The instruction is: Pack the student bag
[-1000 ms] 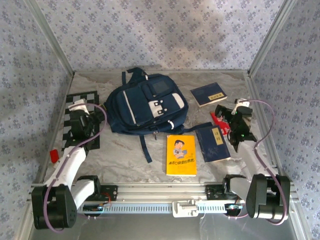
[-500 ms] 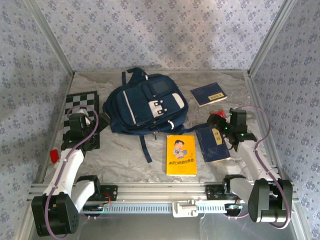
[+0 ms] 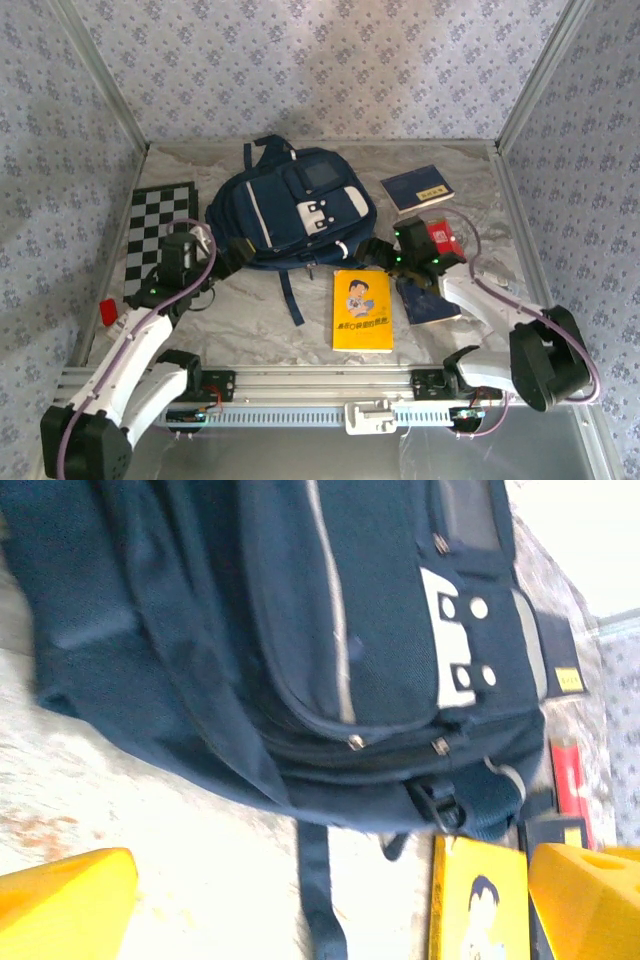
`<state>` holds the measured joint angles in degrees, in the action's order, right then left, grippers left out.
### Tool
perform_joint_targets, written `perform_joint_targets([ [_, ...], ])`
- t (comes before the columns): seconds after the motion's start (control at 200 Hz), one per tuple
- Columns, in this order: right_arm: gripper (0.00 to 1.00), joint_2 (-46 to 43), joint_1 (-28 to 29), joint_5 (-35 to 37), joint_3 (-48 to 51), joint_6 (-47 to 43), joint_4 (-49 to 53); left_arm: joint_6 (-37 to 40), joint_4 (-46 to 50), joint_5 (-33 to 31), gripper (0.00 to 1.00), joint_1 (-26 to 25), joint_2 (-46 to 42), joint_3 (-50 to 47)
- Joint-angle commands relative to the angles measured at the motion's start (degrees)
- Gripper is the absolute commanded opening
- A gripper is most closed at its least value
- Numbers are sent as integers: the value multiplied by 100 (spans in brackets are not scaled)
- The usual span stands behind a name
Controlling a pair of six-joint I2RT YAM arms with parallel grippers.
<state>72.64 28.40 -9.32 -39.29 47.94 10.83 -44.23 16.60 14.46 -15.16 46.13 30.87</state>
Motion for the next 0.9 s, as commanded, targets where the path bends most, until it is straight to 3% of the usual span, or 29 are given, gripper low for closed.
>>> perform_joint_targets([
  [0.0,100,458,333,-55,-318,777,-567,-222,-193,-379,100,-558,-73,-192],
  [0.2,97,1546,719,-163,-1025,1121,-975,-180,-458,-815,100,-1341,96,-268],
  [0.57,80,2788,777,58,-1599,1438,-1377,177,-791,-1074,100,-2124,930,-13],
  [0.7,66,2989,704,-66,-1755,1444,-1547,402,-747,-1295,97,-2494,1307,197],
  [0.895,34,3012,668,-308,-1809,1636,-1667,570,-899,-1743,90,-3091,1796,394],
])
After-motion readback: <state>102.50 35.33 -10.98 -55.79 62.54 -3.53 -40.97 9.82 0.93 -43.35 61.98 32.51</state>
